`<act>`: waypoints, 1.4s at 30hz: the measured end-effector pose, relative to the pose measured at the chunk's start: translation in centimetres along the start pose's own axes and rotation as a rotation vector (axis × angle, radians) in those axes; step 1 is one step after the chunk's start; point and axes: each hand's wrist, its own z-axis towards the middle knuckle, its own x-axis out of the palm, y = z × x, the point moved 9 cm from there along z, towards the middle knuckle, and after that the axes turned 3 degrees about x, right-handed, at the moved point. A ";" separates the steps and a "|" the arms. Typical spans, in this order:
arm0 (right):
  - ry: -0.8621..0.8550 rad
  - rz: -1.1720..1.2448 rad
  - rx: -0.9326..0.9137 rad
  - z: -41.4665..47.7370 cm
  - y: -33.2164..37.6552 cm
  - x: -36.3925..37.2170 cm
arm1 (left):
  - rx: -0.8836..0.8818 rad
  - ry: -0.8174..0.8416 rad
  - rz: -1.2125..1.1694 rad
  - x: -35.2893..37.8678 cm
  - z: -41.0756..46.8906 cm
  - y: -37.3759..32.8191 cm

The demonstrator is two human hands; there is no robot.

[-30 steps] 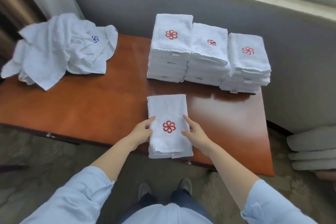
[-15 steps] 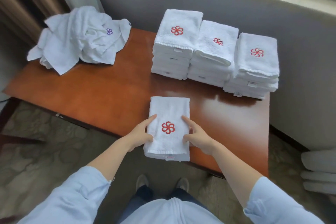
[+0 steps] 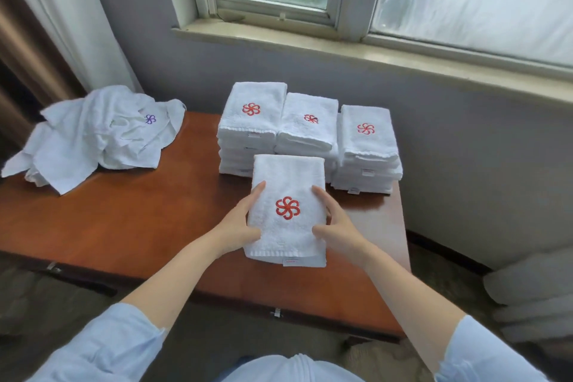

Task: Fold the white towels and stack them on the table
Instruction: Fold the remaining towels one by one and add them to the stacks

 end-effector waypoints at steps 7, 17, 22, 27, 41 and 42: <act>-0.179 0.023 -0.107 -1.8 4.8 -5.0 | 0.171 0.147 0.071 0.2 2.8 -7.1; -0.304 -0.047 -0.154 0.3 12.4 -9.2 | 0.282 0.171 0.095 -2.6 7.7 -15.3; -0.294 -0.107 -0.188 4.3 16.3 -10.9 | 0.276 0.131 0.119 -5.2 11.5 -17.9; -0.225 -0.103 -0.142 10.3 18.1 -13.0 | 0.184 0.113 0.136 -6.9 17.0 -18.8; -0.065 -0.143 0.062 23.0 11.2 -13.3 | -0.144 0.085 0.274 -8.0 26.1 -11.8; -0.076 -0.155 0.068 23.5 10.9 -13.5 | -0.142 0.077 0.270 -7.9 26.4 -11.6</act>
